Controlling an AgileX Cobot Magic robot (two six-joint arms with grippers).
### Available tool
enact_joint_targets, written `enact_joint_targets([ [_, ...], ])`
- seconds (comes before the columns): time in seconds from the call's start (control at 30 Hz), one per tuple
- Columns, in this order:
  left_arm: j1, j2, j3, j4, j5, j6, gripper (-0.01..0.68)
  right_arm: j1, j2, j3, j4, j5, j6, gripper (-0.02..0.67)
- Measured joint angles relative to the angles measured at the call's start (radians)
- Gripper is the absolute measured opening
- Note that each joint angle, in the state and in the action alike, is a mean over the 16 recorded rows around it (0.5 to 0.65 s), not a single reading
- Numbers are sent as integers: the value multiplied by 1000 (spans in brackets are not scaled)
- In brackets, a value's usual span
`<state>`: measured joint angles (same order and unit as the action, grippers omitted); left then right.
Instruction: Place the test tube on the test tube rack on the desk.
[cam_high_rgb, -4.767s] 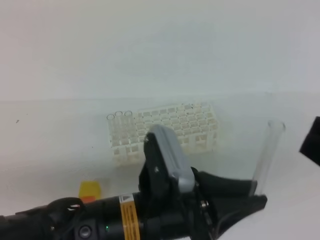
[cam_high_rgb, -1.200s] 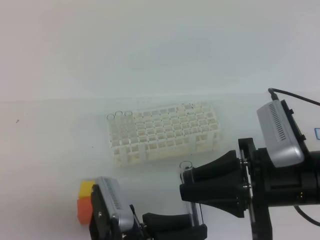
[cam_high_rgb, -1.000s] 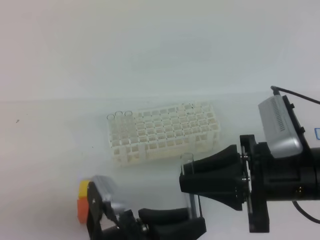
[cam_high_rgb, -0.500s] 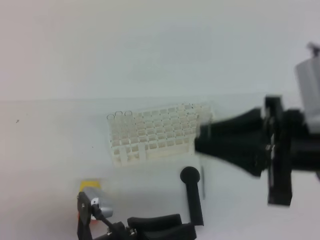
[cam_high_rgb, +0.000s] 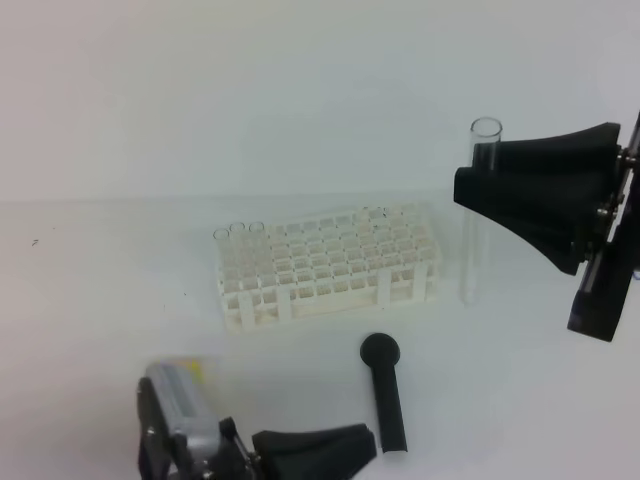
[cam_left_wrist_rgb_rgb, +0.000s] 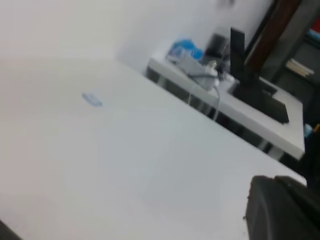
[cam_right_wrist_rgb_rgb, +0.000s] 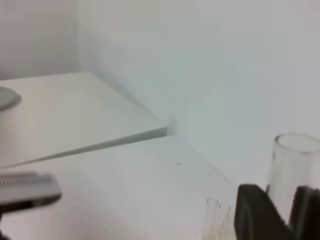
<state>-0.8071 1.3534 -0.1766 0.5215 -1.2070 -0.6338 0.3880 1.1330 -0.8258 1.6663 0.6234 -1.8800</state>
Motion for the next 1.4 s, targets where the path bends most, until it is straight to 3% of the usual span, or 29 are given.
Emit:
enact_joint_targets([
  [0.2,0,-109,-16,11,107,1,0,0,-8,-1,-32,-1,21,128],
  [0.33,1,-195,-63,105,253,-78,-1,0,-8,-1,-54,1,34,128],
  [0.7,1,-363,-267,759,863,-560,-1,0,-8,-1,-75,24,45,128],
  [0.87,1,-382,-313,1015,1065,-707,-1,0,-8,-1,-80,38,48,128],
  [1.07,1,-383,-319,1135,1159,-727,-1,0,-8,-1,-89,51,51,128],
  [1.4,1,-383,-319,1157,1181,-727,-1,0,-8,-1,-111,55,52,128],
])
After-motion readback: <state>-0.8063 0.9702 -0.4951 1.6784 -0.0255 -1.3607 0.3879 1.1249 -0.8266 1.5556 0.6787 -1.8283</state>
